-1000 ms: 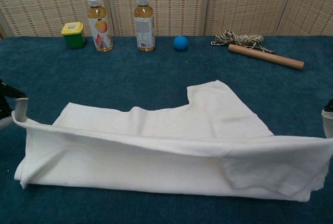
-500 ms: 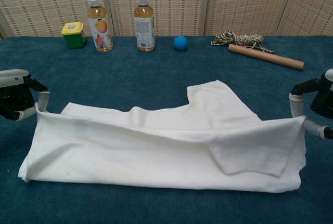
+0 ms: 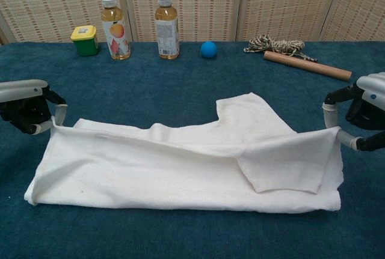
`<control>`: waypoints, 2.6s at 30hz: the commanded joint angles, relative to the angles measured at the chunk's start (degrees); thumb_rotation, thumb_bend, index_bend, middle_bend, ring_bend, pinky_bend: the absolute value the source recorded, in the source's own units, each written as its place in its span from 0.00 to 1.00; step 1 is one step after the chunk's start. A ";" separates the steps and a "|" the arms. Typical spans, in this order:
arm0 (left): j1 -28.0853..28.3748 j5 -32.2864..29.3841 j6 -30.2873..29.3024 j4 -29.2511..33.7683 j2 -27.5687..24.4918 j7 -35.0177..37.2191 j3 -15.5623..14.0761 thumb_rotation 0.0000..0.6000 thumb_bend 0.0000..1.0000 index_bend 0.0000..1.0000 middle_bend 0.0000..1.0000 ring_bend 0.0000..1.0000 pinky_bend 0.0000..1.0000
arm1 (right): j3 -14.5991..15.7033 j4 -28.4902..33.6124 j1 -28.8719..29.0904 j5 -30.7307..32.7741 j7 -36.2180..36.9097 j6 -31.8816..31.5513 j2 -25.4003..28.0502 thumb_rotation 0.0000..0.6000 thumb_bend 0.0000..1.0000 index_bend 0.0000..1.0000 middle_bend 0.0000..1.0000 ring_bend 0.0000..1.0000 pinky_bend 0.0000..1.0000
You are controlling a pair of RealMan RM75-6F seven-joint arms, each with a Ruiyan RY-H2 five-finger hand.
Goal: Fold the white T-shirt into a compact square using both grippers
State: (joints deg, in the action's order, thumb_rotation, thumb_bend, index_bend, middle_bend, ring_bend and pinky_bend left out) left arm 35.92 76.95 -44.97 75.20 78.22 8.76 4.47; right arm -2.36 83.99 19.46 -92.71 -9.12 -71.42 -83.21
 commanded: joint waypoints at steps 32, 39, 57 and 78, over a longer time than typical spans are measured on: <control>5.65 -7.48 5.85 -10.75 8.54 -4.69 2.51 1.00 0.58 0.55 0.96 0.86 1.00 | -3.40 -19.47 4.51 0.90 9.51 -4.09 -12.07 1.00 0.62 0.88 1.00 1.00 1.00; 5.63 -8.96 6.15 -10.41 8.38 -5.78 2.57 1.00 0.58 0.50 0.96 0.86 1.00 | -4.02 -24.48 6.68 1.05 10.95 -3.28 -14.80 1.00 0.62 0.88 1.00 1.00 1.00; 3.62 -14.14 3.89 -1.66 2.83 -8.88 3.13 1.00 0.42 0.07 0.95 0.85 1.00 | -4.04 -31.53 8.72 4.01 12.00 -0.10 -18.39 1.00 0.62 0.88 1.00 1.00 1.00; -1.33 -10.91 -4.43 9.69 -4.06 -7.61 2.39 1.00 0.38 0.04 0.95 0.85 1.00 | -5.65 -34.37 10.90 9.25 9.94 6.29 -20.78 1.00 0.54 0.52 0.98 1.00 1.00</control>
State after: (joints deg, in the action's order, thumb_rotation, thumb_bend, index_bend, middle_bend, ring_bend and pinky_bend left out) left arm 34.66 66.00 -49.33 84.81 74.23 1.08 6.85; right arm -7.44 48.26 30.08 -84.75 1.96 -66.61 -104.54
